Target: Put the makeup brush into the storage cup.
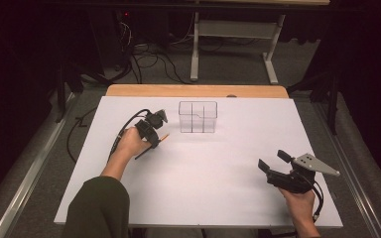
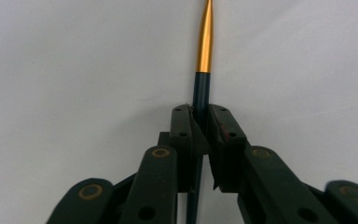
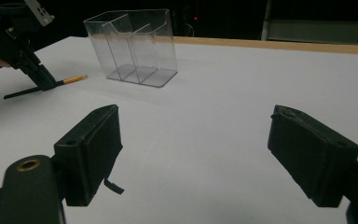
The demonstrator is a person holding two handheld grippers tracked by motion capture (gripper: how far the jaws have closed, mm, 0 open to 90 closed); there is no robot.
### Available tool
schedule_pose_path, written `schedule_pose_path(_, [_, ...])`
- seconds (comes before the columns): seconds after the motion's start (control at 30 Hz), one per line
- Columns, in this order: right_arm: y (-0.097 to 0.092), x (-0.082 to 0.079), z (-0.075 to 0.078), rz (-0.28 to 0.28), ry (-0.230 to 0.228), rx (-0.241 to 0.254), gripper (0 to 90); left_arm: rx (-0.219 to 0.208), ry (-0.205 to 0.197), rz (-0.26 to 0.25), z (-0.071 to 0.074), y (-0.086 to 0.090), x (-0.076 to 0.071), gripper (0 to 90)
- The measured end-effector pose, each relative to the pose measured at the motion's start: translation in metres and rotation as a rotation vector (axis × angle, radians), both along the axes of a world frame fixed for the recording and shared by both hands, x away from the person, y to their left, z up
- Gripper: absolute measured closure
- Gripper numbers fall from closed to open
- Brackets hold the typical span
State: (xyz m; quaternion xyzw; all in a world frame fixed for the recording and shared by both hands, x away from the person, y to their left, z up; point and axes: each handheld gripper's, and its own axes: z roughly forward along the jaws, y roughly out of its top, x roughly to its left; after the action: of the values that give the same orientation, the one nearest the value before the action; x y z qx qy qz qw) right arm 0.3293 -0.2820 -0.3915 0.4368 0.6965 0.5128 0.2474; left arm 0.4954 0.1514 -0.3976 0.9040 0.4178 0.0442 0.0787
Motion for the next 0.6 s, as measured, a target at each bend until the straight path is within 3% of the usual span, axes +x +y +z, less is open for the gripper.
schedule_pose_path(0.6, [-0.0025, -0.0012, 0.0008, -0.008, -0.004, 0.005, 18.9, -0.008, 0.002, 0.012, 0.0002, 0.0007, 0.0003, 82.5])
